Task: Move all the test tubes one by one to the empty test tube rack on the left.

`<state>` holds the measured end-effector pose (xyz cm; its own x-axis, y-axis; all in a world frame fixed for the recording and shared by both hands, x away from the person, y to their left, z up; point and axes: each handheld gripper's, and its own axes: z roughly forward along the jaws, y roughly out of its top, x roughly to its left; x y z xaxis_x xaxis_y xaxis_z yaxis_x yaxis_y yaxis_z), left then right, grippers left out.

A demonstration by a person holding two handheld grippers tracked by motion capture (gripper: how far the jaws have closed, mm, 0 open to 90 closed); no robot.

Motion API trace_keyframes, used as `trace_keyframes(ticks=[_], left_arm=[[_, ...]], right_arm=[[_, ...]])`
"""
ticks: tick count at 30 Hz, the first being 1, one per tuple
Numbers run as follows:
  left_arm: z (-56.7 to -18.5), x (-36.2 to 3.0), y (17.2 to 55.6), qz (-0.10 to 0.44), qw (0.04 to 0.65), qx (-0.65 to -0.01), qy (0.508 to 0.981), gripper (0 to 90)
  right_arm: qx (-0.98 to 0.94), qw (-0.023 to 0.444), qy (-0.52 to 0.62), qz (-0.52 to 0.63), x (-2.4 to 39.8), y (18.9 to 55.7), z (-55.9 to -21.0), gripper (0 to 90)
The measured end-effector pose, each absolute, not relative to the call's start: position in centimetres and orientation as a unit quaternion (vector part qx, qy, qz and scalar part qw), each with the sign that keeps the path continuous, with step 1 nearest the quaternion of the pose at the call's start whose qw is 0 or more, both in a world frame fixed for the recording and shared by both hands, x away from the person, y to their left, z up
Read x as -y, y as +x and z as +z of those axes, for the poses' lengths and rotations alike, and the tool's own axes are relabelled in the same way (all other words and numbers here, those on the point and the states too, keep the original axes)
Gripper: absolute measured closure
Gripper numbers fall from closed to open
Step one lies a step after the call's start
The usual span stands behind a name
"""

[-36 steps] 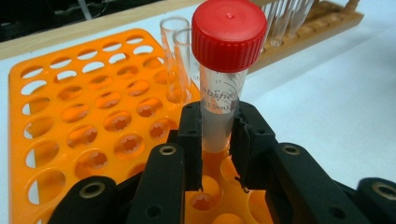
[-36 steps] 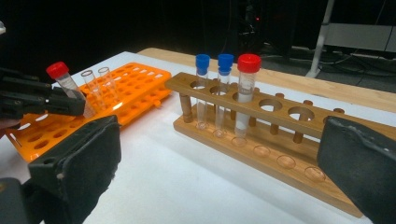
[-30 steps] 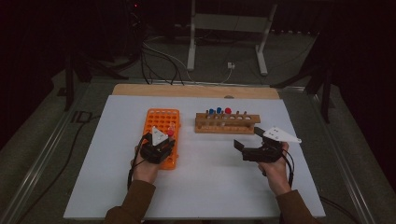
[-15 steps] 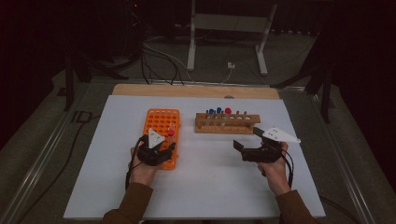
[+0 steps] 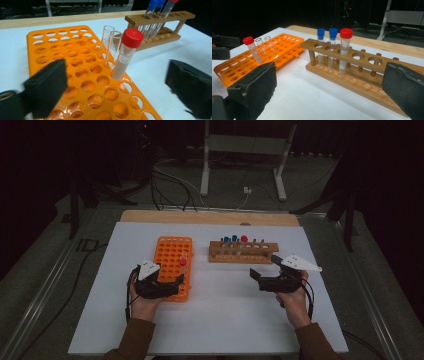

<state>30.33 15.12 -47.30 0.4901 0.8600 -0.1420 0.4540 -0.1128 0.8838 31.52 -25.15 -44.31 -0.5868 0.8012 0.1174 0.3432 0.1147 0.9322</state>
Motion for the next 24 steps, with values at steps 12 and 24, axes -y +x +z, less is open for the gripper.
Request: trace_keyframes(ticks=[12,24], left_arm=[[-47.3,-15.4,30.0,0.221,0.487,-0.461,0.708,0.7],[-47.2,-15.7,29.9,0.221,0.497,-0.469,0.696,0.7]], right_arm=[[-0.715,0.215,0.41,0.524,24.1,34.5,-43.1,0.1],[-0.728,0.217,0.436,0.482,22.3,38.7,-44.9,7.4]])
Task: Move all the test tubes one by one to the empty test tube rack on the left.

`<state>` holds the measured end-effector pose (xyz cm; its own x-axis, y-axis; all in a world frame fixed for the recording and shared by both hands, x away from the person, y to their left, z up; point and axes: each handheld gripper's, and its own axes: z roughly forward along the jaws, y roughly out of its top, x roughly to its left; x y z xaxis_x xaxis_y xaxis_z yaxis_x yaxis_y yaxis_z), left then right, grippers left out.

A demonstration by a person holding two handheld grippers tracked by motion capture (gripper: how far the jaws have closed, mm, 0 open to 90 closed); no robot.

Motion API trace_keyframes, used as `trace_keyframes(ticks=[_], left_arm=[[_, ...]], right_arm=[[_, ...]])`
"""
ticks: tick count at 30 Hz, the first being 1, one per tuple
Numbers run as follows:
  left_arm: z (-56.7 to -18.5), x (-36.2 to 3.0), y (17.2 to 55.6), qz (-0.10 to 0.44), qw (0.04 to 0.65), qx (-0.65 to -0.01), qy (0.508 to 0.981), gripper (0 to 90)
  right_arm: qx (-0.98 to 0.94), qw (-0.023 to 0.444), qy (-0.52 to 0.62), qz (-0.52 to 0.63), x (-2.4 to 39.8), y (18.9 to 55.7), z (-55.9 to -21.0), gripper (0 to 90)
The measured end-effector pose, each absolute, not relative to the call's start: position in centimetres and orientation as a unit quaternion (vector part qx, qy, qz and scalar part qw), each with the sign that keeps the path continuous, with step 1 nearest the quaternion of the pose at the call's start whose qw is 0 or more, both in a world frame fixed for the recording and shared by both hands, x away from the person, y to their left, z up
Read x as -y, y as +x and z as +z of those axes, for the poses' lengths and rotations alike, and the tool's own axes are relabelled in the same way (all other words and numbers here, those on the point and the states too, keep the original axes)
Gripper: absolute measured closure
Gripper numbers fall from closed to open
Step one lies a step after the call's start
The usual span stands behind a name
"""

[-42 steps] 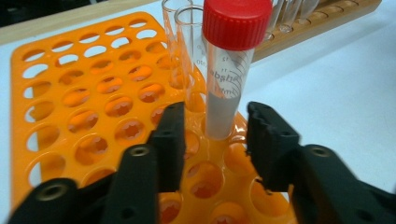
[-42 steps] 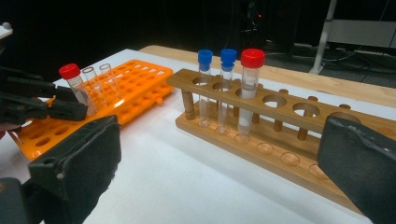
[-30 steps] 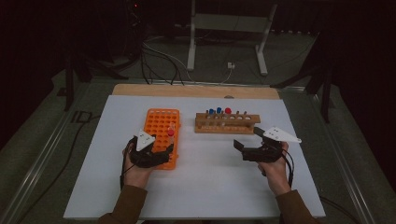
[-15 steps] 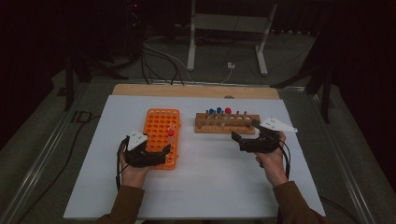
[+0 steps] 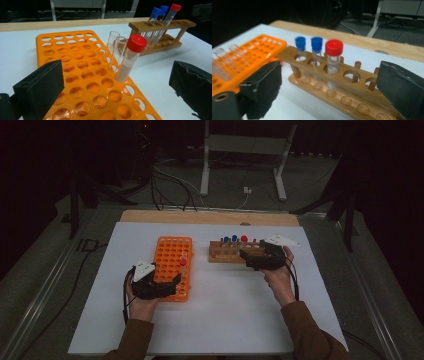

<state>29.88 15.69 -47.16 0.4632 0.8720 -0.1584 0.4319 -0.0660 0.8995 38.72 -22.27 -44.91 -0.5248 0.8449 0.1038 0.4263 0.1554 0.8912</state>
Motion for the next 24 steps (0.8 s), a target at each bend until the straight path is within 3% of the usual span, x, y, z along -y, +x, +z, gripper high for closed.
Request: trace_keyframes(ticks=[5,9,12,19,24], left_arm=[[-47.1,-15.7,29.9,0.222,0.498,-0.468,0.695,0.7],[-47.1,-15.6,29.9,0.223,0.496,-0.467,0.697,0.7],[-47.2,-15.5,29.9,0.224,0.495,-0.466,0.699,0.7],[-47.2,-15.4,29.8,0.222,0.497,-0.464,0.699,0.7],[-47.2,-15.4,29.9,0.22,0.497,-0.463,0.7,0.7]], right_arm=[[-0.73,0.218,0.443,0.473,21.9,40.1,-45.4,17.4],[-0.73,0.241,0.447,0.458,21.5,40.8,-45.7,44.2],[-0.729,0.242,0.448,0.458,21.3,41.1,-46.3,55.4],[-0.728,0.241,0.441,0.466,20.4,41.5,-46.8,71.5],[-0.731,0.239,0.442,0.462,20.3,41.6,-47.0,74.8]])
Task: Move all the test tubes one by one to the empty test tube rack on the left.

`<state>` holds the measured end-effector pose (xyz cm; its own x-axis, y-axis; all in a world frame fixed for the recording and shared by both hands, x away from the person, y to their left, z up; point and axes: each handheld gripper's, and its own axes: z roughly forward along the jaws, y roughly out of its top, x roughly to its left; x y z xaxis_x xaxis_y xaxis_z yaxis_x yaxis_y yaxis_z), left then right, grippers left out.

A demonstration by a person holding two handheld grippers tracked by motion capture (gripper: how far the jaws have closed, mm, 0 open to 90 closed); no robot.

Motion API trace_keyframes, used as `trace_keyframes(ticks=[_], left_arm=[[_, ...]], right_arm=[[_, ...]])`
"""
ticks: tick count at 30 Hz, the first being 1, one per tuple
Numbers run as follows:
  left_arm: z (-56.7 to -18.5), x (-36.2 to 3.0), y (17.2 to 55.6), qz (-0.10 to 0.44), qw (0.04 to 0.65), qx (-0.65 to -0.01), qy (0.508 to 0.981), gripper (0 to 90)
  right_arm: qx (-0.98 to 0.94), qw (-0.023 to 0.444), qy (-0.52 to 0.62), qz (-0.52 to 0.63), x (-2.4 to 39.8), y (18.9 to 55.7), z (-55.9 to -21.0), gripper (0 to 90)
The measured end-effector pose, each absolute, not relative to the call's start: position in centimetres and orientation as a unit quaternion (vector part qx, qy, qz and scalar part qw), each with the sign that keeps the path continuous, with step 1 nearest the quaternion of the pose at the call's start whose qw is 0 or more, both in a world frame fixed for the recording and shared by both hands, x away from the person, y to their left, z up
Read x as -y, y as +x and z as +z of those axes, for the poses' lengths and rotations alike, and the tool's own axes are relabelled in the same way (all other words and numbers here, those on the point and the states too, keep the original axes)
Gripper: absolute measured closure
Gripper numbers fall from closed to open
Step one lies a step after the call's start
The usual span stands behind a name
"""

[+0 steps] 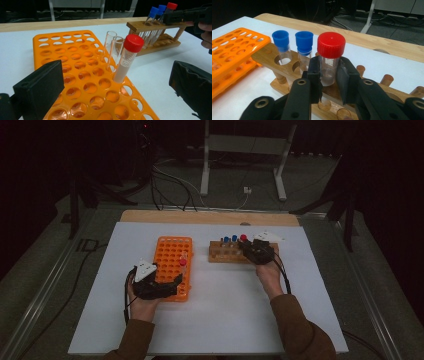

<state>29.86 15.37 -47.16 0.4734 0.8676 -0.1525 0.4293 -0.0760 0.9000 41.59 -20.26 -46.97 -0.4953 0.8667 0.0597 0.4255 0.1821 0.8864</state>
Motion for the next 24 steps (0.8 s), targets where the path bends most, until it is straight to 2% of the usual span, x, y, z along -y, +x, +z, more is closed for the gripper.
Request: trace_keyframes(ticks=[24], left_arm=[[-47.2,-15.3,29.8,0.221,0.498,-0.462,0.7,0.7]], right_arm=[[-0.694,0.271,0.418,0.519,21.7,39.4,-43.1,75.2]])
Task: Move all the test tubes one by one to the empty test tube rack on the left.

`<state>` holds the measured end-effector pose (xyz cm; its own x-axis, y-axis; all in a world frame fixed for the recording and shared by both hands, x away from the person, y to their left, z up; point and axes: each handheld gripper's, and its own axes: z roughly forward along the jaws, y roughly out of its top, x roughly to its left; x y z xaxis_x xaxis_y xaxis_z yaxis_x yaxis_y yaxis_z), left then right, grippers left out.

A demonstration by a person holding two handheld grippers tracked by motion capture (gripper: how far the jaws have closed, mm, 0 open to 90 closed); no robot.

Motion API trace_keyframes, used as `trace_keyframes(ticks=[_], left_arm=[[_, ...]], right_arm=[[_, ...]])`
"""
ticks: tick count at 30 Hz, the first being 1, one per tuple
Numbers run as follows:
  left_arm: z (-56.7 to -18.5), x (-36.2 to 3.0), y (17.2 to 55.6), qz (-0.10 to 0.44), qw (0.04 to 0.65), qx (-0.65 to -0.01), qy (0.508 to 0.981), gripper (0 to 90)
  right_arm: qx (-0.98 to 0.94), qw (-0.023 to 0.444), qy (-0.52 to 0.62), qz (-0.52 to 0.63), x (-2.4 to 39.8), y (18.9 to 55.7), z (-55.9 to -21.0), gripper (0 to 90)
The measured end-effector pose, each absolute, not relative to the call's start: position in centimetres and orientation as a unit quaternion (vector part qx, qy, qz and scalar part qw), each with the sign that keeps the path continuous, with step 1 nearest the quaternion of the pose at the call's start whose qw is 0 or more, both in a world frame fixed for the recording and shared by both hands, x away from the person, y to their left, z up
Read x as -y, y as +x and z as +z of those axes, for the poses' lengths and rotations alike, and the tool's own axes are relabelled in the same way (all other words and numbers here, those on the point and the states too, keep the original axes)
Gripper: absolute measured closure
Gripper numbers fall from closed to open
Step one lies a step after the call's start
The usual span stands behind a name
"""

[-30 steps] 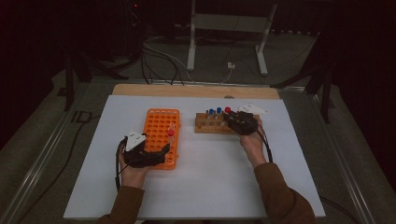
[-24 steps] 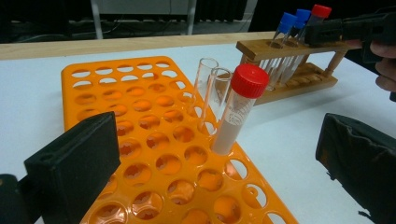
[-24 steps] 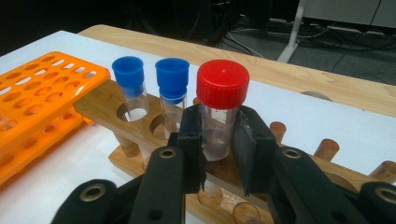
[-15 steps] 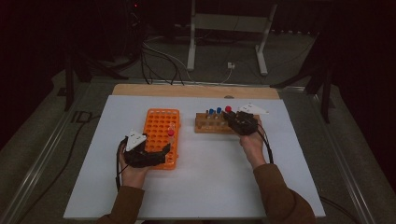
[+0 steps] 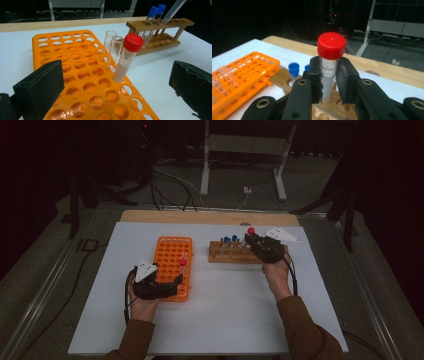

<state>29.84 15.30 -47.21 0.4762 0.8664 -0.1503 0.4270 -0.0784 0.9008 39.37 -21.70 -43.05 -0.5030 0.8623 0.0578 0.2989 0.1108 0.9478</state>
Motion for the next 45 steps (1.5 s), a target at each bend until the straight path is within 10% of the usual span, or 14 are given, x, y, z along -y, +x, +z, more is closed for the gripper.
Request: trace_keyframes(ticks=[31,45], left_arm=[[-42.8,-8.9,29.0,0.267,0.51,-0.355,0.736,7.3],[-43.3,-4.5,29.8,0.268,0.499,-0.308,0.764,47.9]], right_arm=[[-0.727,0.169,0.333,0.576,19.2,34.0,-40.8,75.1],[-0.743,0.119,0.308,0.582,17.0,32.7,-40.8,75.0]])
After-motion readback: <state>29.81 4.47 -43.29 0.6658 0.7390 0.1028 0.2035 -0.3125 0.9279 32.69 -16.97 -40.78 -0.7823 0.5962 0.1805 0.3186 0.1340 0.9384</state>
